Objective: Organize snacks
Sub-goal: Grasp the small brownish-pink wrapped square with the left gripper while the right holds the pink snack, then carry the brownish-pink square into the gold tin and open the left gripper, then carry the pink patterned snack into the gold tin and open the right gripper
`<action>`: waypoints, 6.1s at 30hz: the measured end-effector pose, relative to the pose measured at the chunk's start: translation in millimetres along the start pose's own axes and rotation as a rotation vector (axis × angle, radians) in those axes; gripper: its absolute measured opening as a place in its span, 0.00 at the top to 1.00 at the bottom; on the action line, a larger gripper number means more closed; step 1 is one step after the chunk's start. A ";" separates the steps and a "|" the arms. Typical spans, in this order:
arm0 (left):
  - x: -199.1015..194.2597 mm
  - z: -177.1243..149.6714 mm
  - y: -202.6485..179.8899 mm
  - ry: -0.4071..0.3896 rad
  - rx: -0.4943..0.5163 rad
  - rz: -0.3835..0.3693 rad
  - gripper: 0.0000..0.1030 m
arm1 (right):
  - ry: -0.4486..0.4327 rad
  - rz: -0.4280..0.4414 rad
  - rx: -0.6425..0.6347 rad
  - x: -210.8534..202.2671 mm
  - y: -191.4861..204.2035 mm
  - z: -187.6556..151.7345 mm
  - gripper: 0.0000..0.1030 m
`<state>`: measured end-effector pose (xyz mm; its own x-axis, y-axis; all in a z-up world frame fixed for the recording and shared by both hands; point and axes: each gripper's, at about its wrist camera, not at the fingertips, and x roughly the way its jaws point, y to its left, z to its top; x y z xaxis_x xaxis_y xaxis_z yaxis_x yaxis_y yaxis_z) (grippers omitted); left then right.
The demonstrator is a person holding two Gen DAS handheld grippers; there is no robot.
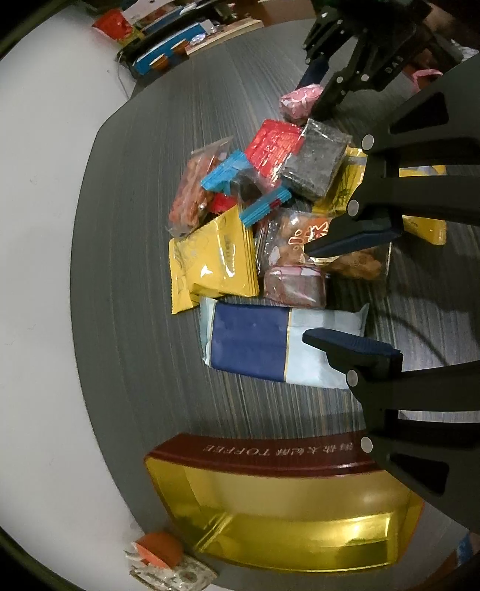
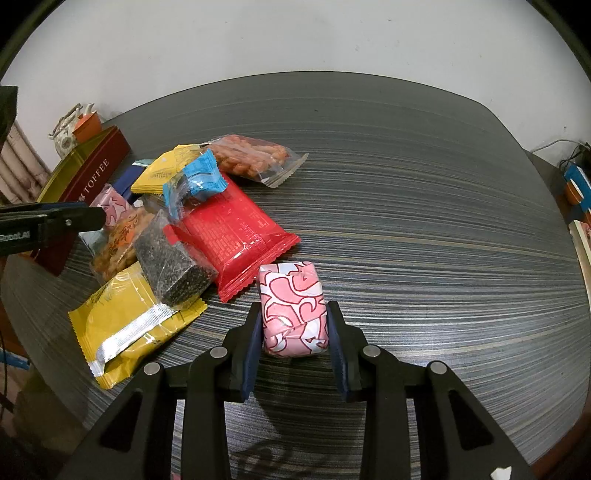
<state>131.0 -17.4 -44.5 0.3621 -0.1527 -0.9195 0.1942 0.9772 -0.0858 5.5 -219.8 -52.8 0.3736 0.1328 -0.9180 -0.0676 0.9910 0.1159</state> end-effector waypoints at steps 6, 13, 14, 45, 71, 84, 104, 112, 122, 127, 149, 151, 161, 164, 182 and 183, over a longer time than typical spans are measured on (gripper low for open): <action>8.9 7.5 -0.3 0.006 -0.009 -0.008 0.73 | 0.000 -0.002 -0.001 0.6 0.6 0.6 0.71; 9.4 7.3 -2.7 0.007 0.001 0.006 0.78 | -0.001 -0.003 -0.004 0.7 0.5 0.5 0.71; 9.6 7.6 -1.9 0.006 0.001 0.008 0.78 | -0.001 -0.004 -0.005 0.8 0.6 0.5 0.71; -90.5 15.6 82.9 -0.154 -0.061 0.077 0.78 | -0.006 -0.037 -0.036 6.9 4.2 2.2 0.71; -31.1 -13.4 216.0 -0.020 -0.229 0.219 0.78 | 0.011 -0.070 -0.032 8.4 6.5 3.1 0.71; -24.6 -18.6 223.5 -0.004 -0.236 0.214 0.78 | 0.013 -0.092 -0.011 9.0 8.4 2.2 0.71; -46.4 -25.5 221.4 -0.049 -0.218 0.197 0.64 | -0.017 -0.163 0.034 -5.2 16.7 8.1 0.72; -94.9 -38.1 221.3 -0.155 -0.211 0.207 0.52 | -0.063 -0.171 0.042 -26.1 23.7 23.5 0.72; -128.0 -76.7 256.6 -0.211 -0.309 0.268 0.42 | -0.144 -0.081 -0.081 -50.6 94.2 59.3 0.72; -122.3 -90.7 271.5 -0.187 -0.348 0.267 0.41 | -0.156 -0.004 -0.179 -52.3 148.6 75.6 0.72; -120.9 -105.1 314.1 -0.168 -0.502 0.273 0.40 | -0.045 0.164 -0.466 10.5 329.8 78.5 0.72; -119.6 -104.3 312.8 -0.162 -0.491 0.275 0.40 | -0.028 0.163 -0.471 17.5 334.9 79.8 0.72; -116.7 -103.7 306.9 -0.150 -0.452 0.262 0.38 | 0.021 0.117 -0.497 43.2 348.3 85.0 0.72; -116.6 -103.4 306.7 -0.149 -0.453 0.260 0.38 | 0.031 0.114 -0.497 46.1 348.0 84.2 0.72; -113.5 -103.4 301.7 -0.139 -0.444 0.258 0.37 | 0.053 0.120 -0.488 55.7 355.8 87.9 0.70; -113.4 -103.5 301.0 -0.139 -0.443 0.258 0.37 | 0.049 0.125 -0.481 54.4 354.4 88.0 0.70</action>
<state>54.1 309.3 -5.8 0.4701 0.1125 -0.8754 -0.3102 0.9496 -0.0445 83.3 140.2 -28.3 0.2919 0.2375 -0.9265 -0.5323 0.8452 0.0489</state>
